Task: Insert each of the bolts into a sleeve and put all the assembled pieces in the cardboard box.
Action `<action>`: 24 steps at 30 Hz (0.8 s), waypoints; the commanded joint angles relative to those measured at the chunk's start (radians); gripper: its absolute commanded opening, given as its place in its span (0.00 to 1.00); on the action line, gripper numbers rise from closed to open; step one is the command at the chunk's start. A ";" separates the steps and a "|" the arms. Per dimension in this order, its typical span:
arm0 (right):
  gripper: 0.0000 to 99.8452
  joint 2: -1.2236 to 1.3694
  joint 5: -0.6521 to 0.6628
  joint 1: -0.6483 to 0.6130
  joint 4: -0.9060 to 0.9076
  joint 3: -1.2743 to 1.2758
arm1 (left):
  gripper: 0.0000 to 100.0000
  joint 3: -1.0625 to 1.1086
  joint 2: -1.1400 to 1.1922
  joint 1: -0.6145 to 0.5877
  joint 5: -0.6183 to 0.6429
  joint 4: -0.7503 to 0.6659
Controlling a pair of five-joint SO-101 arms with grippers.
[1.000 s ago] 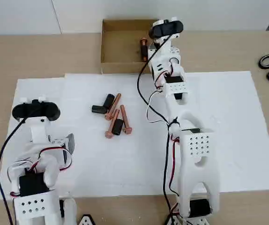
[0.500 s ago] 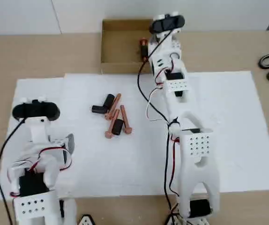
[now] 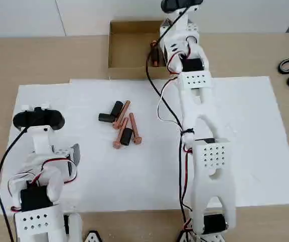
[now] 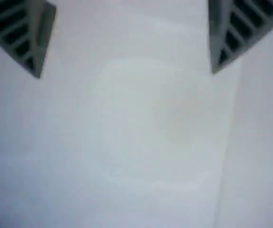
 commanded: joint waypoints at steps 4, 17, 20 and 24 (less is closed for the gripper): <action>0.17 -0.016 0.014 -0.070 0.438 -0.433 | 0.22 -0.007 -0.008 -0.005 -0.003 0.005; 0.17 -0.018 0.006 -0.205 1.122 -0.671 | 0.22 -0.005 -0.008 -0.003 -0.002 0.020; 0.17 -0.016 0.006 -0.228 1.133 -0.667 | 0.22 -0.005 -0.008 -0.002 -0.002 0.020; 0.17 -0.016 0.012 -0.269 1.139 -0.664 | 0.22 -0.005 -0.008 0.000 -0.002 0.020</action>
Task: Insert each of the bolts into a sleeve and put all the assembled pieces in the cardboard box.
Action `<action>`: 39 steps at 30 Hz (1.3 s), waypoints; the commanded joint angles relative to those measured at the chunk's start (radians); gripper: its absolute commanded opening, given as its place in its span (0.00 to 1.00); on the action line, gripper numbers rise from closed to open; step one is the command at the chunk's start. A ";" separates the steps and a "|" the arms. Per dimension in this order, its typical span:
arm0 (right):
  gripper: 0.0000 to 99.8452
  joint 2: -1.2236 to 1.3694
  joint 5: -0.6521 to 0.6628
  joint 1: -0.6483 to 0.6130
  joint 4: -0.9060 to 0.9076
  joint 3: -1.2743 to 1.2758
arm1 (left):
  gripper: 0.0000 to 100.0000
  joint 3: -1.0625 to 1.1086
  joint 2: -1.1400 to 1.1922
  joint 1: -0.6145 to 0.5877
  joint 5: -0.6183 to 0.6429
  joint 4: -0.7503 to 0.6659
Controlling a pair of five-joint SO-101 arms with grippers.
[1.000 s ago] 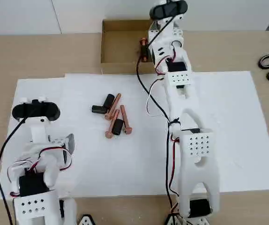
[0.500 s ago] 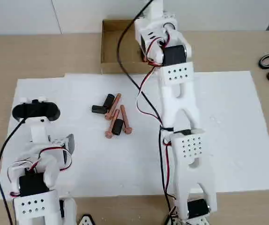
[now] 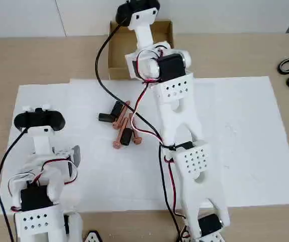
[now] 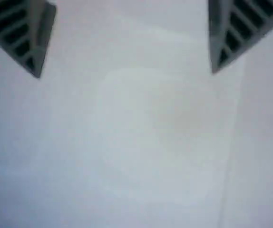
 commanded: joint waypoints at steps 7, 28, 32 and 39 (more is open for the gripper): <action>0.17 0.071 0.006 -0.142 0.013 0.005 | 0.22 -0.004 -0.012 -0.006 -0.002 -0.002; 0.17 0.139 0.235 -0.200 0.027 0.224 | 0.22 -0.065 -0.014 -0.621 -0.040 0.020; 0.17 0.145 0.235 -0.206 0.025 0.239 | 0.22 -0.054 -0.014 -0.621 -0.040 0.020; 0.17 0.145 0.235 -0.246 0.027 0.239 | 0.22 -0.054 -0.014 -0.621 -0.040 0.020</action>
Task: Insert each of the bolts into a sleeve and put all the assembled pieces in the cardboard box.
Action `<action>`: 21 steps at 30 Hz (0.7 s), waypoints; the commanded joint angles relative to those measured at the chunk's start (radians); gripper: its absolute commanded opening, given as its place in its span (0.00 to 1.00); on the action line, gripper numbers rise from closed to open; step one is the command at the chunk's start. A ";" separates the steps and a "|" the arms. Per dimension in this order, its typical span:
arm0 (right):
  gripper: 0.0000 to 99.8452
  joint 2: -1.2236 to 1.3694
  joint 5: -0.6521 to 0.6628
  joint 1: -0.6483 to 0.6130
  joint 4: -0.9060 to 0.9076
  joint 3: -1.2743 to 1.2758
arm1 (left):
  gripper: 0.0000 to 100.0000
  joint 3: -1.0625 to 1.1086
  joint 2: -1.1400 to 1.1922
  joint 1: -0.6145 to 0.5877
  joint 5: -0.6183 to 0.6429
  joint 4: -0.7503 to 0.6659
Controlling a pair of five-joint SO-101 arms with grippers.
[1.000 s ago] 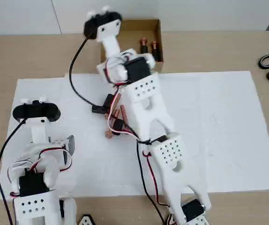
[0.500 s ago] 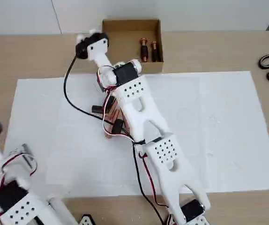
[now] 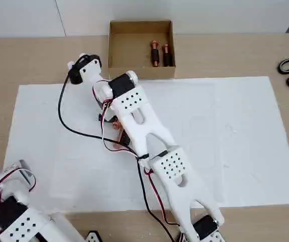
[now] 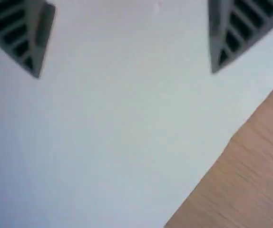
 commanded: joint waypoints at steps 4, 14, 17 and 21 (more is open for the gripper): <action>0.17 -0.013 0.009 -0.038 0.004 0.000 | 0.22 -0.024 -0.014 -0.003 -0.006 0.005; 0.17 0.010 0.009 -0.074 0.002 0.002 | 0.22 -0.024 -0.014 -0.003 -0.006 0.005; 0.17 0.056 0.009 -0.085 0.001 0.000 | 0.22 -0.024 -0.014 -0.003 -0.006 0.005; 0.17 0.110 0.009 -0.088 0.001 -0.006 | 0.22 -0.024 -0.014 -0.003 -0.006 0.005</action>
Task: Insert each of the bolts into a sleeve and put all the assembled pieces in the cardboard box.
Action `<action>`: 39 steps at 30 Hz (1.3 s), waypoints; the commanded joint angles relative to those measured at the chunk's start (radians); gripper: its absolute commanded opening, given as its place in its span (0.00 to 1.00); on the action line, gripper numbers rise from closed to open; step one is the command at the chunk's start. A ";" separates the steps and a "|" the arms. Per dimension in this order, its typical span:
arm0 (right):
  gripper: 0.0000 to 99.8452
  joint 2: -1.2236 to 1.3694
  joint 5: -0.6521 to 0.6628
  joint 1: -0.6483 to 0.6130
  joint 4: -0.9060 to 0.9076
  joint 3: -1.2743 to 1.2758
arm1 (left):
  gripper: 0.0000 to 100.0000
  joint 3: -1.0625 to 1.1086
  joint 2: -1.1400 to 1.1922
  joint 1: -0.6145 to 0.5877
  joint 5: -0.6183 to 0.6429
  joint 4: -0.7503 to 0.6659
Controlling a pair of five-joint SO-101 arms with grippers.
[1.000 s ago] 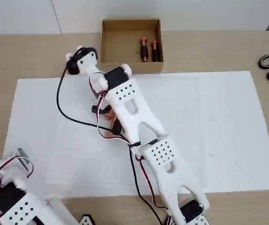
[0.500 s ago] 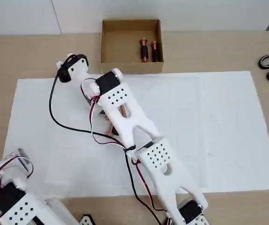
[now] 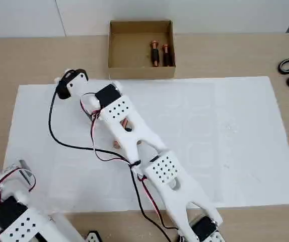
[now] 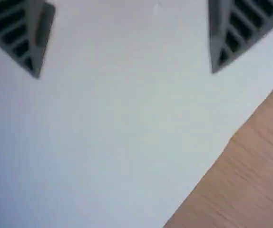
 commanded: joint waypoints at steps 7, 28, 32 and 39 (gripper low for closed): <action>0.17 0.062 0.008 -0.004 0.007 0.005 | 0.22 -0.024 -0.014 -0.003 -0.006 0.005; 0.17 0.104 0.034 -0.019 0.004 0.008 | 0.22 -0.024 -0.014 -0.003 -0.006 0.005; 0.17 0.105 0.034 -0.024 0.002 0.008 | 0.22 -0.022 -0.014 -0.003 -0.006 0.005; 0.09 0.105 0.034 -0.024 0.002 0.008 | 0.22 -0.012 -0.014 -0.003 -0.006 0.005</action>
